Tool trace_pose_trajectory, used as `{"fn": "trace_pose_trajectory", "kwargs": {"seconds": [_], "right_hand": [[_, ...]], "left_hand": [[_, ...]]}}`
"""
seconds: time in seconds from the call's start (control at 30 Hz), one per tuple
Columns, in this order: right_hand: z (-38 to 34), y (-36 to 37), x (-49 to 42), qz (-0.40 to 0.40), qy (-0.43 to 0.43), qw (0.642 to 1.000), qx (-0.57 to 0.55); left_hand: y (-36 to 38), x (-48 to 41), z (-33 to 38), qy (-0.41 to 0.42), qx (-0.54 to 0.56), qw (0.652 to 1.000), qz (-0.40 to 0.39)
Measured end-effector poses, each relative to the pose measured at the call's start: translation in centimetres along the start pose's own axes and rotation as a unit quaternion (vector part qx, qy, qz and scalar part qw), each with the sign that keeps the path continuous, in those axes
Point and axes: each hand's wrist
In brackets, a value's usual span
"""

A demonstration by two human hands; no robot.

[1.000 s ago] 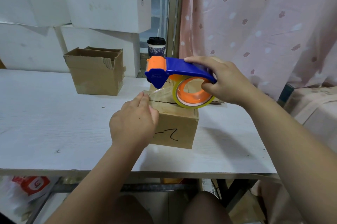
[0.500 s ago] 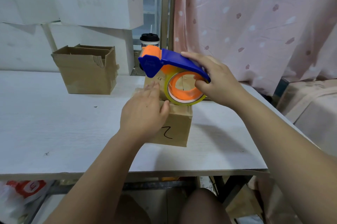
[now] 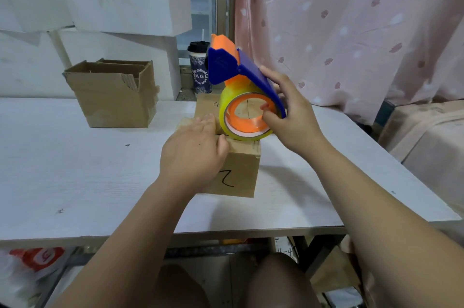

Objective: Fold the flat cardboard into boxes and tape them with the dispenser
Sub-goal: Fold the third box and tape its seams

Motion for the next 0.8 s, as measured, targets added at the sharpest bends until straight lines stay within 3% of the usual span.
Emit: {"fn": "trace_pose_trajectory", "kwargs": {"seconds": [0.47, 0.8], "right_hand": [[0.7, -3.5, -1.4, -0.052, -0.05, 0.988, 0.134], [0.9, -5.2, -0.7, -0.044, -0.066, 0.979, 0.189]], "left_hand": [[0.4, 0.1, -0.2, 0.015, -0.003, 1.0, -0.012], [0.2, 0.1, 0.0, 0.009, -0.005, 1.0, -0.007]]}}
Point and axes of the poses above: each hand's wrist, its own x-axis away from the middle knuckle, its own y-axis out of the palm, z = x × y, and after that the axes turned 6 degrees about x, right-handed
